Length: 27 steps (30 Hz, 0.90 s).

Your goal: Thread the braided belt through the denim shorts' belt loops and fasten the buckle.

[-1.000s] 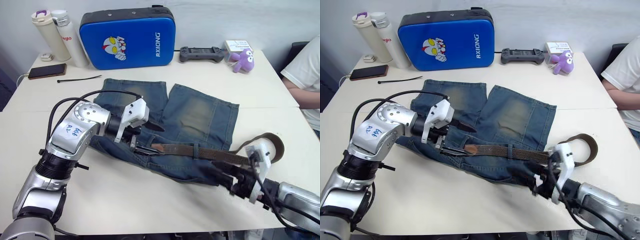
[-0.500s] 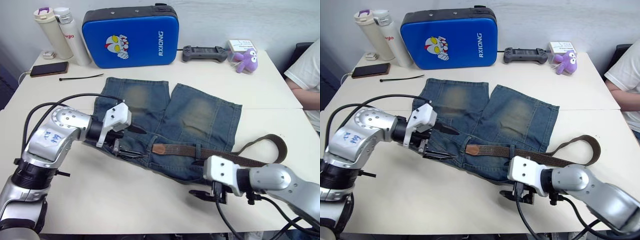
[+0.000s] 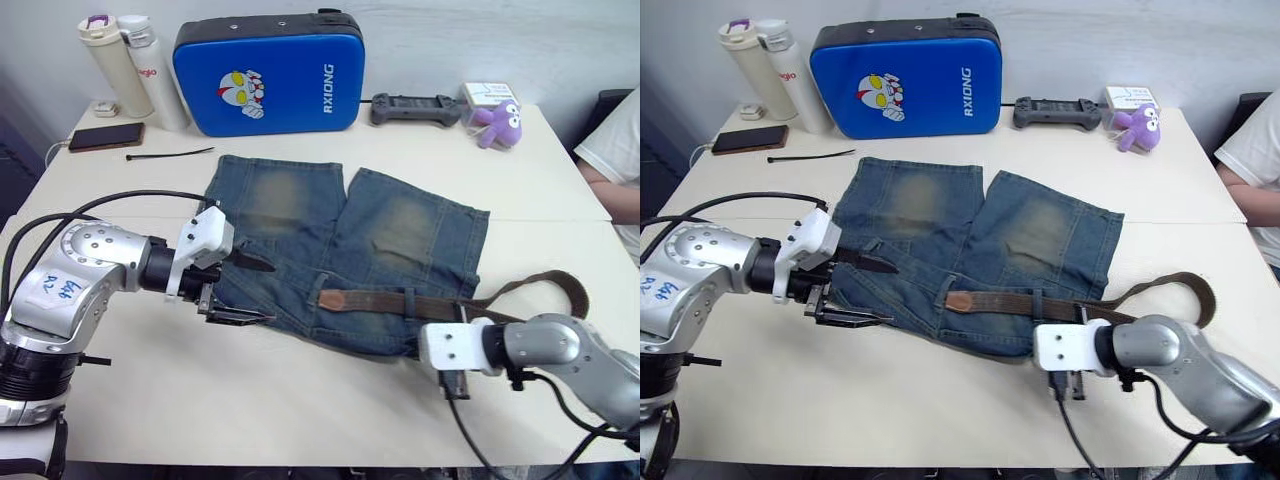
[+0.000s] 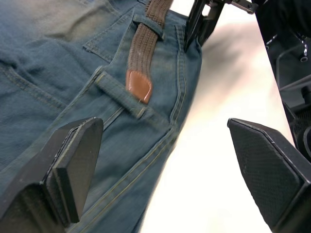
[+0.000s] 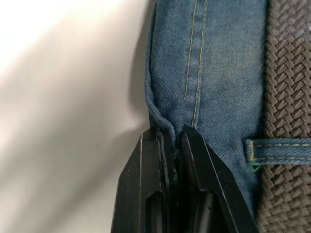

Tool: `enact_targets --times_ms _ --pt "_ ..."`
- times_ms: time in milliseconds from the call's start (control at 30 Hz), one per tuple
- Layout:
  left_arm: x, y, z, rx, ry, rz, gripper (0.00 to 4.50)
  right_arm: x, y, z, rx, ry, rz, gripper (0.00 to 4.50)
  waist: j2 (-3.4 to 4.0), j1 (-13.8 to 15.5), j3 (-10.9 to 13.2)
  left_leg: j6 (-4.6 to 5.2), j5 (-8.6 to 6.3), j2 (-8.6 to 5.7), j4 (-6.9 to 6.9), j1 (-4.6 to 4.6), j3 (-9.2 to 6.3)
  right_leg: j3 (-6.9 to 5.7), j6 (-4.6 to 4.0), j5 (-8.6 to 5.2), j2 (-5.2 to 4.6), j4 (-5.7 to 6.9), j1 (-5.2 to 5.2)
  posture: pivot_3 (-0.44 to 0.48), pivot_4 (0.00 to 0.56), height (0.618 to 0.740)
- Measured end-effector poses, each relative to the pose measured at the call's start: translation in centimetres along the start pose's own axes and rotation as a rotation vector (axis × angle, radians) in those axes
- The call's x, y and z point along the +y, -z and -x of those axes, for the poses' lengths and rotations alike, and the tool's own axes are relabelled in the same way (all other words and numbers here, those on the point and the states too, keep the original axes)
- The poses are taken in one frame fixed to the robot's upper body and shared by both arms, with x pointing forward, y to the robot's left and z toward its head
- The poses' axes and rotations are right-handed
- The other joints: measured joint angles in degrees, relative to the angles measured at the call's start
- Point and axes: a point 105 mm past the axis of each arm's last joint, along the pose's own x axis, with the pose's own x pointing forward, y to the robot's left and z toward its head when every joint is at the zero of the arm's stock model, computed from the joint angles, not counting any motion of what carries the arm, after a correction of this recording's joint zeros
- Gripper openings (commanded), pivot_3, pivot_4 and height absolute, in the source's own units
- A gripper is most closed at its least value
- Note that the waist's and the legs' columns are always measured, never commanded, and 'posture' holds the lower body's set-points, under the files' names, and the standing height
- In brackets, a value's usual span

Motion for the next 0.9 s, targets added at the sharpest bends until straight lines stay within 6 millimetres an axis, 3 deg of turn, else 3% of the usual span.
enact_targets --times_ms 133,233,367,500,667,833,900 --pt "0.0 0.2 -0.2 0.004 0.004 0.023 4.5 -1.2 3.8 2.7 0.09 0.003 0.058 0.04 0.0 0.3 0.0 0.01 0.0 -0.02 0.02 0.03 0.02 0.0 0.02 0.01 -0.01 -0.03 0.06 0.0 0.15 0.739" --pt "-0.1 0.5 -0.6 0.012 0.02 0.043 4.5 -2.3 7.7 5.6 0.171 -0.005 0.103 0.04 0.0 0.1 0.0 -0.01 0.01 -0.01 -0.01 0.1 0.04 0.01 0.01 0.01 0.03 0.02 0.07 0.0 0.15 0.739" --pt "-0.1 -0.5 -2.1 -0.01 0.073 0.01 4.5 -2.9 9.1 7.0 0.195 -0.041 0.219 0.04 0.02 -0.1 0.0 -0.03 0.02 0.0 0.04 0.1 0.06 0.02 0.01 0.01 0.05 0.1 0.07 0.0 0.15 0.739" --pt "0.1 -0.8 -2.4 -0.022 0.083 0.009 4.5 -2.9 10.1 7.3 0.198 -0.042 0.218 0.04 0.02 -0.4 0.0 -0.05 0.03 0.01 0.04 0.1 0.06 0.02 0.01 0.01 0.06 0.17 0.06 0.0 0.15 0.739" --pt "0.1 -0.6 -2.8 -0.033 0.095 0.023 4.5 -3.4 9.8 7.8 0.191 -0.02 0.17 2.03 0.02 -0.9 0.0 -0.06 0.04 0.02 0.07 0.1 0.05 0.02 0.01 0.01 0.06 0.23 0.06 0.0 0.15 0.739" --pt "0.0 -1.0 -3.3 -0.045 0.113 0.013 4.5 -5.3 8.5 10.7 0.221 0.054 0.117 4.37 0.09 -1.0 0.0 -0.08 0.05 0.03 0.08 0.11 0.04 0.02 0.01 0.01 0.07 0.24 0.06 0.0 0.15 0.739" --pt "0.1 -1.2 -3.6 -0.05 0.121 0.004 4.5 -6.2 7.9 12.6 0.202 0.136 -0.01 4.44 0.09 -1.0 0.0 -0.08 0.05 0.04 0.06 0.11 0.03 0.01 0.01 0.01 0.08 0.28 0.08 0.0 0.15 0.739"
